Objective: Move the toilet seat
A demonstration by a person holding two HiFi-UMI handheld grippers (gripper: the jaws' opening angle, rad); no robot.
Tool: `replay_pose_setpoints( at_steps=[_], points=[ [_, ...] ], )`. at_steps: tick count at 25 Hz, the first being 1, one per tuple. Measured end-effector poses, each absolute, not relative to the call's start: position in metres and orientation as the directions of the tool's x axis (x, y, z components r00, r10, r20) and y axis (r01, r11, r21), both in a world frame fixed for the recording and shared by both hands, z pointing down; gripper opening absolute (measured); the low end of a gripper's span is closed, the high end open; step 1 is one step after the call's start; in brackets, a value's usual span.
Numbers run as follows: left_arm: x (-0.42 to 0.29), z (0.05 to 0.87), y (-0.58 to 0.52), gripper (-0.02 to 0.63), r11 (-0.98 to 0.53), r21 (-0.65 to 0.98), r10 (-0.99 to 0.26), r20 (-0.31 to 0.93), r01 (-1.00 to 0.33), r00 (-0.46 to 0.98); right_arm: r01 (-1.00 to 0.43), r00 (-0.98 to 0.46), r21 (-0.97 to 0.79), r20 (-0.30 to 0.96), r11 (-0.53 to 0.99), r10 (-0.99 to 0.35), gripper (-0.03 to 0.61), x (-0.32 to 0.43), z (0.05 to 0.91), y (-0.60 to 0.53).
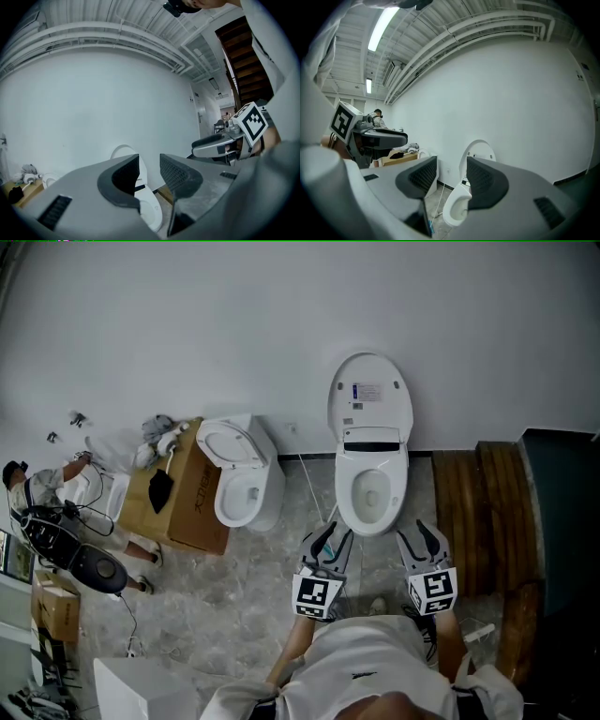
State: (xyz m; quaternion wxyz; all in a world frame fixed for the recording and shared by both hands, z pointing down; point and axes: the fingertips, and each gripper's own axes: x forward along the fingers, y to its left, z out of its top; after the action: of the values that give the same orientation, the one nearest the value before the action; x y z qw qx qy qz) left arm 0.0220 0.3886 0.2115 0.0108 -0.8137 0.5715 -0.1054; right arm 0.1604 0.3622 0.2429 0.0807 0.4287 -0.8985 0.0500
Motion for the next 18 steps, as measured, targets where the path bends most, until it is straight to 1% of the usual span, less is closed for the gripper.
replay_pose_setpoints(
  at_steps=[7, 12, 18],
  points=[
    [0.004, 0.215, 0.363, 0.155, -0.377, -0.127, -0.922, 0.146, -0.917, 0.359, -0.795, -0.600, -0.022, 0.167, 0.606, -0.782, 0.219, 0.143, 0.237, 0.348],
    [-0.014, 0.217, 0.335, 0.155, -0.421, -0.120, -0.904, 0.141, -0.899, 0.405, -0.828, -0.553, -0.014, 0.183, 0.560, -0.813, 0.219, 0.127, 0.241, 0.328],
    [-0.051, 0.217, 0.303, 0.155, -0.482, -0.110, -0.875, 0.125, -0.869, 0.469, -0.868, -0.484, 0.026, 0.189, 0.497, -0.855, 0.219, 0.090, 0.241, 0.305]
  ],
)
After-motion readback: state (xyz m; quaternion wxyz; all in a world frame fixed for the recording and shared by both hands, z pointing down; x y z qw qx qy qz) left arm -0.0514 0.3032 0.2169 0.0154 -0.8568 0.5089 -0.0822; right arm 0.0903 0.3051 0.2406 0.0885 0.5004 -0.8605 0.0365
